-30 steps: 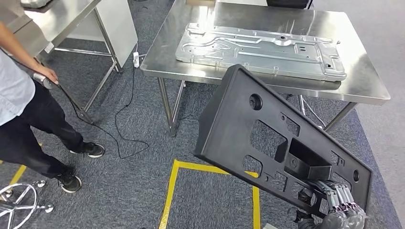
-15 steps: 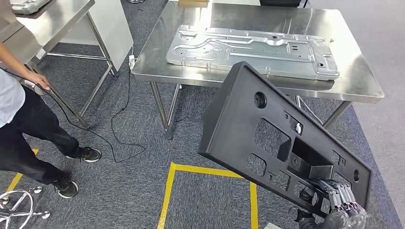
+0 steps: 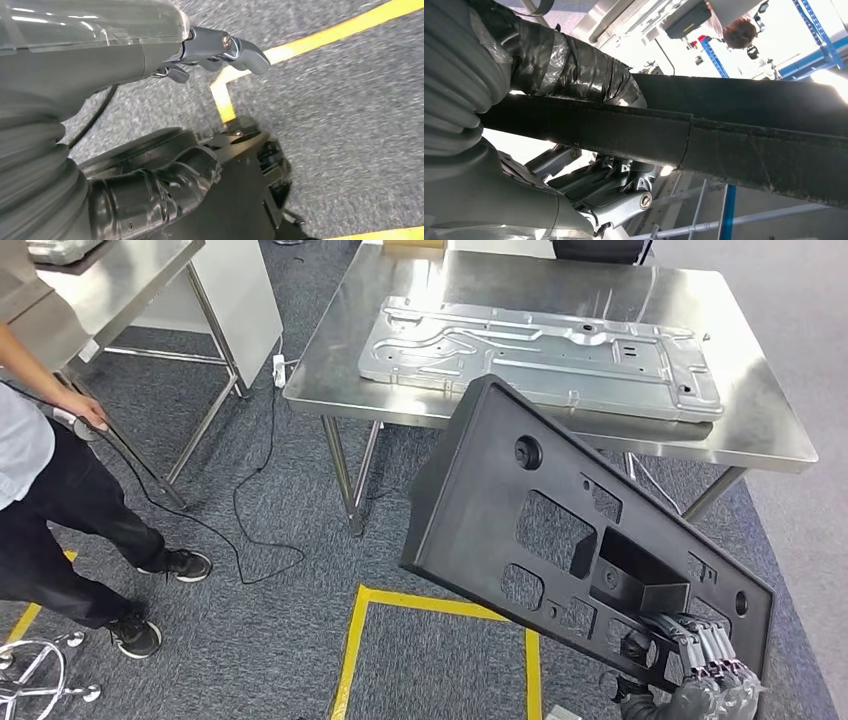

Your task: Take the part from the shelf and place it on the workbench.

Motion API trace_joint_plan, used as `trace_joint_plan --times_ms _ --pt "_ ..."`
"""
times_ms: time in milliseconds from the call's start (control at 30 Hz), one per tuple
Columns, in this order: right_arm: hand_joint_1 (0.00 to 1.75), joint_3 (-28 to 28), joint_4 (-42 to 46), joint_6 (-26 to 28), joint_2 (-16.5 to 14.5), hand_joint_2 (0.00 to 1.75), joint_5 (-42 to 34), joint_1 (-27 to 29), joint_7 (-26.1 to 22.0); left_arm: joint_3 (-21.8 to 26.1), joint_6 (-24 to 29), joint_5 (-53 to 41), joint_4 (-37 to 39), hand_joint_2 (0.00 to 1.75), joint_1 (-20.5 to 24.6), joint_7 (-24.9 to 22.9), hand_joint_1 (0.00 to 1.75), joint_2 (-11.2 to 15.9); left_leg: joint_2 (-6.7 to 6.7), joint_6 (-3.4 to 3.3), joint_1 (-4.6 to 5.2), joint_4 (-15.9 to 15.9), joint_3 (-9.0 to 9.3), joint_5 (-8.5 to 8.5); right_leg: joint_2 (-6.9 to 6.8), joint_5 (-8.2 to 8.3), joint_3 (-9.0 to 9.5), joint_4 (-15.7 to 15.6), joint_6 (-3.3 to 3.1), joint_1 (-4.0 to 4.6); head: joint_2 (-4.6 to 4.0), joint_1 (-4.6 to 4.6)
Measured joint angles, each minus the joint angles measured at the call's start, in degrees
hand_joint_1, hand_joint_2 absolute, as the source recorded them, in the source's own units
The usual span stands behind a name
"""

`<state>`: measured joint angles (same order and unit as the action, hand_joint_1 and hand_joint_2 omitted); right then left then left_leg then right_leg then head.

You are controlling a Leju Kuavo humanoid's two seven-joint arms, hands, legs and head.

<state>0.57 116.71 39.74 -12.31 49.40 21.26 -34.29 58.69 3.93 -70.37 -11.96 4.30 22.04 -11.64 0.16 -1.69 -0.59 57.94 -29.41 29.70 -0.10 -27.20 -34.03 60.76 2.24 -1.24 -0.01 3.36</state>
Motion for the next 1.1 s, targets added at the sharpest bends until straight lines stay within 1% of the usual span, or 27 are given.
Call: trace_joint_plan --times_ms 33,67,133,167,200,233,300,333,367,400,433,467,500,533,633,667,700,733,800,833,867,900,933,967,1000,1033,1100 --pt "1.75 -0.02 -0.04 0.0 0.01 1.75 0.0 -0.04 0.02 0.0 0.0 -0.01 0.0 1.75 0.05 0.04 0.0 0.01 0.01 0.38 0.05 -0.02 0.09 0.28 0.01 -0.13 0.54 -1.13 -0.32 0.18 0.01 -0.01" --pt "1.75 -0.03 -0.07 -0.01 0.03 1.75 0.0 -0.07 0.04 0.0 0.01 -0.01 0.0 1.75 0.12 0.07 0.0 0.01 0.04 0.75 0.1 -0.14 0.25 0.45 0.07 -0.49 0.65 -1.29 -0.68 0.4 0.01 -0.03" --pt "1.75 -0.07 -0.07 -0.01 0.05 1.75 0.0 -0.06 0.08 -0.01 0.02 -0.01 0.0 1.75 0.21 0.09 0.0 0.02 0.16 1.46 -0.01 -0.17 0.72 0.83 0.24 -0.68 0.98 -1.64 -1.51 0.3 0.01 -0.05" --pt "1.75 -0.09 -0.07 -0.01 0.06 1.75 0.01 -0.07 0.09 -0.01 0.03 -0.01 0.0 1.75 0.24 0.11 0.0 0.02 0.19 1.74 -0.05 0.73 0.55 1.4 0.25 -0.76 1.33 -1.9 -1.92 0.19 0.01 -0.09" --pt "1.75 -0.14 -0.06 0.0 0.07 1.75 0.01 -0.1 0.09 -0.01 0.03 -0.01 0.0 1.75 0.27 0.13 0.0 0.02 0.19 1.96 -0.09 2.84 -0.32 2.5 0.2 -0.87 1.72 -2.15 -2.31 0.08 0.01 -0.12" --pt "1.75 -0.21 -0.06 0.0 0.07 1.75 0.01 -0.13 0.09 -0.01 0.03 -0.01 0.0 1.75 0.24 0.14 0.0 0.02 0.17 2.08 -0.14 6.2 -2.03 4.0 0.1 -1.06 2.07 -2.25 -2.64 0.12 0.01 -0.15" --pt "1.75 -0.39 -0.08 0.0 0.07 1.75 0.02 -0.17 0.11 -0.01 0.01 -0.01 0.0 1.75 0.11 0.14 0.0 0.02 0.15 2.2 -0.14 14.16 -6.84 6.73 0.03 -1.63 2.63 -2.25 -3.07 0.33 0.01 -0.2" --pt "1.75 -0.46 -0.1 0.0 0.07 1.75 0.02 -0.16 0.13 -0.01 -0.01 -0.01 0.0 1.75 0.01 0.14 0.0 0.02 0.15 2.16 -0.13 16.5 -8.67 6.77 0.1 -1.96 3.0 -2.24 -3.16 0.46 0.01 -0.21" --pt "1.75 -0.52 -0.12 -0.01 0.07 1.75 0.03 -0.16 0.13 0.0 -0.04 -0.01 0.0 1.75 -0.08 0.14 0.0 0.02 0.14 2.01 -0.11 16.61 -9.48 5.49 0.2 -2.34 3.48 -2.24 -3.18 0.58 0.01 -0.21" --pt "1.75 -0.56 -0.13 -0.01 0.07 1.75 0.03 -0.16 0.13 0.0 -0.06 0.0 0.0 1.75 -0.14 0.14 0.0 0.03 0.12 1.73 -0.05 14.47 -9.15 3.14 0.31 -2.75 4.09 -2.25 -3.15 0.71 0.01 -0.22" --pt "1.75 -0.6 -0.13 -0.01 0.07 1.75 0.04 -0.16 0.14 0.0 -0.08 0.01 0.0 1.75 -0.18 0.14 0.0 0.04 0.1 1.27 0.09 10.6 -8.01 0.22 0.37 -3.22 4.69 -2.28 -3.09 0.79 0.01 -0.21" --pt "1.75 -0.63 -0.14 -0.01 0.07 1.75 0.04 -0.19 0.14 0.0 -0.08 0.02 0.0 1.75 -0.2 0.13 0.0 0.1 0.08 0.76 0.3 6.95 -6.65 -1.84 0.39 -3.71 5.21 -2.3 -2.92 0.94 0.01 -0.15" --pt "1.75 -0.67 -0.16 0.0 0.08 1.75 0.03 -0.22 0.15 0.0 -0.09 0.03 0.0 1.75 -0.16 0.13 0.0 0.15 0.09 0.34 0.53 4.02 -5.47 -3.06 0.42 -4.14 5.54 -2.33 -2.66 0.99 0.01 -0.11" --pt "1.75 -0.69 -0.18 0.0 0.08 1.75 0.03 -0.24 0.16 0.0 -0.1 0.03 0.0 1.75 -0.1 0.12 0.0 0.19 0.1 -0.01 0.79 2.24 -4.72 -3.42 0.42 -4.47 5.74 -2.46 -2.34 0.95 0.01 -0.06" --pt "1.75 -0.73 -0.22 -0.01 0.13 1.75 0.03 -0.28 0.17 0.0 -0.13 0.03 0.0 1.75 -0.08 0.11 0.0 0.22 0.0 -0.68 0.88 0.61 -3.59 -2.88 0.33 -4.36 6.55 -1.94 -1.33 0.74 0.01 -0.03" --pt "1.75 -0.73 -0.22 -0.01 0.14 1.75 0.04 -0.29 0.17 0.0 -0.13 0.03 0.0 1.75 -0.13 0.1 0.0 0.22 -0.05 -0.97 0.72 0.11 -2.93 -2.79 0.28 -4.64 6.51 -1.01 -1.07 0.7 0.01 0.01" --pt "1.75 -0.73 -0.21 0.0 0.17 1.75 0.05 -0.36 0.17 0.0 -0.13 0.03 0.0 1.75 -0.11 0.1 0.0 0.21 -0.09 -1.22 0.58 -0.25 -2.21 -2.69 0.26 -5.52 5.79 0.57 -0.83 0.65 0.01 0.04" --pt "1.75 -0.73 -0.21 0.0 0.2 1.75 0.07 -0.42 0.17 0.0 -0.13 0.02 0.0 1.75 -0.06 0.1 0.0 0.19 -0.11 -1.42 0.47 -0.5 -1.64 -2.55 0.24 -6.9 4.29 3.16 -0.58 0.54 0.01 0.08" --pt "1.75 -0.72 -0.23 0.0 0.3 1.75 0.06 -0.47 0.17 0.0 -0.13 0.01 0.0 1.75 0.06 0.1 0.0 0.17 -0.14 -1.57 0.43 -0.53 -1.13 -2.05 0.26 -9.63 -0.27 9.77 -0.03 0.34 0.01 0.1" --pt "1.75 -0.72 -0.25 0.0 0.35 1.75 0.05 -0.45 0.17 0.0 -0.12 0.01 0.0 1.75 0.03 0.1 0.0 0.17 -0.16 -1.51 0.41 -0.52 -0.81 -1.71 0.25 -9.9 -2.28 12.02 0.24 0.19 0.01 0.1" --pt "1.75 -0.72 -0.27 0.0 0.39 1.75 0.05 -0.43 0.17 0.0 -0.11 -0.01 0.0 1.75 -0.06 0.09 0.0 0.17 -0.18 -1.38 0.37 -0.51 -0.34 -1.3 0.23 -8.99 -3.46 12.53 0.46 0.04 0.01 0.09" --pt "1.75 -0.72 -0.28 0.0 0.43 1.75 0.05 -0.42 0.17 0.0 -0.08 -0.02 0.0 1.75 -0.15 0.09 0.0 0.16 -0.19 -1.18 0.29 -0.5 0.27 -0.85 0.2 -6.85 -3.59 10.98 0.66 -0.1 0.01 0.09" --pt "1.75 -0.72 -0.28 0.0 0.44 1.75 0.06 -0.42 0.17 0.0 -0.05 -0.03 0.0 1.75 -0.22 0.08 0.0 0.16 -0.2 -0.95 0.18 -0.48 1.01 -0.32 0.16 -3.84 -2.77 7.62 0.77 -0.22 0.01 0.09" --pt "1.75 -0.72 -0.3 0.0 0.45 1.75 0.08 -0.43 0.17 0.0 -0.02 -0.04 0.0 1.75 -0.27 0.08 0.0 0.15 -0.2 -0.66 0.07 -0.54 1.66 0.21 0.11 -1.41 -1.75 4.37 0.7 -0.24 0.01 0.11" --pt "1.75 -0.72 -0.34 -0.01 0.46 1.75 0.09 -0.45 0.17 0.0 0.02 -0.04 0.0 1.75 -0.18 0.08 0.0 0.14 -0.21 -0.35 -0.01 -0.49 2.19 0.67 0.01 -0.31 -1.08 1.51 0.52 -0.12 0.01 0.14" --pt "1.75 -0.72 -0.37 -0.02 0.48 1.75 0.12 -0.45 0.17 -0.01 0.03 -0.05 0.0 1.75 -0.04 0.08 0.0 0.13 -0.19 0.04 -0.02 -0.47 2.41 1.08 -0.1 0.27 -0.64 -0.13 0.09 0.09 0.01 0.13" --pt "1.75 -0.73 -0.45 -0.02 0.51 1.75 0.15 -0.36 0.18 -0.01 0.05 -0.05 0.0 1.75 0.12 0.08 0.0 0.13 -0.15 0.91 0.08 -0.04 2.76 1.31 -0.14 -0.39 -0.64 -0.73 -1.09 0.4 0.01 0.06"
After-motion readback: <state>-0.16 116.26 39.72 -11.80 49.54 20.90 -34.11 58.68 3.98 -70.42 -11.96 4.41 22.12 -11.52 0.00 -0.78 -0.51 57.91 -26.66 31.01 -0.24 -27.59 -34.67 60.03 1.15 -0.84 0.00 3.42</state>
